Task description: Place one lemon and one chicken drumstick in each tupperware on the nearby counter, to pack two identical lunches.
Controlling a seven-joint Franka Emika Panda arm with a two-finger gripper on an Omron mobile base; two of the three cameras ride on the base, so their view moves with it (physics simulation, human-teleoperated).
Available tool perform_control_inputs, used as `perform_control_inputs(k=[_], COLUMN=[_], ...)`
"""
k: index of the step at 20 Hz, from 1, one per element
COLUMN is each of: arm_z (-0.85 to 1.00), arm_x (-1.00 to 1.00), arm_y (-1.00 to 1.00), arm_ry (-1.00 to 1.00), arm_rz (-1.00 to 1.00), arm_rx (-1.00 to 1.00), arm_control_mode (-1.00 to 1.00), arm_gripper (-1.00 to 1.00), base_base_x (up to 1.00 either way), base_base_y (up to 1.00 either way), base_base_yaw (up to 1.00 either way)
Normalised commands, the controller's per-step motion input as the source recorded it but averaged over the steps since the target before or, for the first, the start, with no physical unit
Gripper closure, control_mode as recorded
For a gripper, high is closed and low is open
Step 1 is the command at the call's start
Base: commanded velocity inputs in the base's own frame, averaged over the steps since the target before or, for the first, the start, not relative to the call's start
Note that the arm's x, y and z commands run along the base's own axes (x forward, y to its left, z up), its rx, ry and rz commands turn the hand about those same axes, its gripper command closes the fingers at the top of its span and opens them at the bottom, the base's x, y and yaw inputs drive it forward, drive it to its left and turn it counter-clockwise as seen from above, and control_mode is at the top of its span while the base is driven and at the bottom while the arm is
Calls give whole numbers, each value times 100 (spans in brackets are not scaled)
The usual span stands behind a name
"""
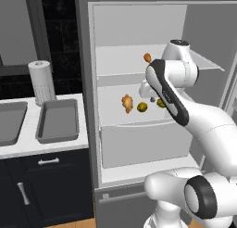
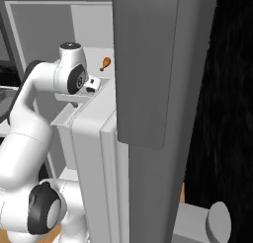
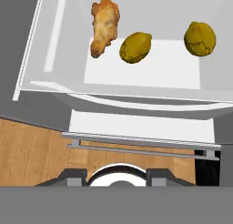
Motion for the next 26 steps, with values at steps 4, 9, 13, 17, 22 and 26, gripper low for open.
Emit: perform_control_inputs(k=[4,9,13,17,22,26], arm_z=[-41,-68,-34,-12,-3,-32], arm_x=[1,37,42,47,47,39], arm_y=[0,0,-2,0,0,0], arm_ry=[-7,-15,-12,-5,-4,0], arm_rz=[-4,-14,-15,-5,-1,0], arm_rx=[-2,-1,0,0,0,-1], arm_control_mode=[-100,-100,-100,-100,-100,-100], arm_gripper=[-100,-100,-100,-100,-100,-100], base_base_x=[0,0,0,0,0,0], base_base_y=[0,0,0,0,0,0], base_base_yaw=[0,0,0,0,0,0])
